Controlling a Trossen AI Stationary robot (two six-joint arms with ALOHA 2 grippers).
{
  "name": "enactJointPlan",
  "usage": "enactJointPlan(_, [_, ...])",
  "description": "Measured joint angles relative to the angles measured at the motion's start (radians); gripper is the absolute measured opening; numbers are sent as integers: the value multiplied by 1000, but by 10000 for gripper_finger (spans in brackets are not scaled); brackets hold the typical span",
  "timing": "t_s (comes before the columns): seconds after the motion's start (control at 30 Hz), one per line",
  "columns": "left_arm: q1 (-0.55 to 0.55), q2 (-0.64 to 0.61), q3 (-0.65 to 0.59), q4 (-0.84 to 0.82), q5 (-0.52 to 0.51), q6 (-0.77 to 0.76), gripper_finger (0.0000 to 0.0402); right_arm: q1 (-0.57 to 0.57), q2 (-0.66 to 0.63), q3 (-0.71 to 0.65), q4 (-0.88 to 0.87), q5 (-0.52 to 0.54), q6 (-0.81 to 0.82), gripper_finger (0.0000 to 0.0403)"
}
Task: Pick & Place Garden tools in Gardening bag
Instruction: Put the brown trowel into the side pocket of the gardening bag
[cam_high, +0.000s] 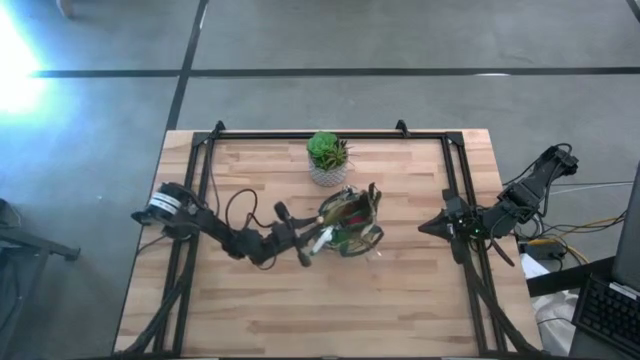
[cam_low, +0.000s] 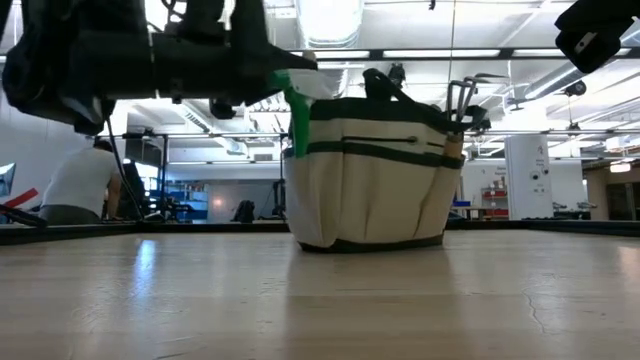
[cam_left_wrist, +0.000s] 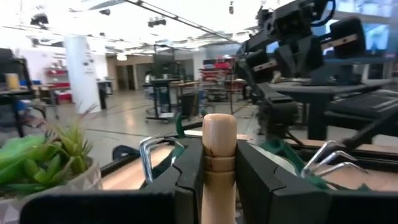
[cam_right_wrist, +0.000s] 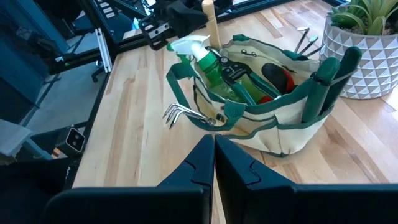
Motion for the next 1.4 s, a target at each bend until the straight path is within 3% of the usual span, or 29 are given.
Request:
enactJointPlan(0.23, [5,-34,-64,-2,93,-59,68,0,0,0,0,0,0,8])
enactJointPlan(0.4, [30,-34,-67,-6,235,-45,68,0,0,0,0,0,0,8])
enactJointPlan(0.73, [79,-34,-126,3,316,-81,68,0,0,0,0,0,0,8])
enactJointPlan(1.03, [93,-34,-127,-19,375,-72,68,0,0,0,0,0,0,8])
enactJointPlan(1.23, [117,-34,-127,-32,474,-85,68,0,0,0,0,0,0,8])
enactJointPlan(1.4, [131,-36,-125,-85,482,-93,68,0,0,0,0,0,0,8])
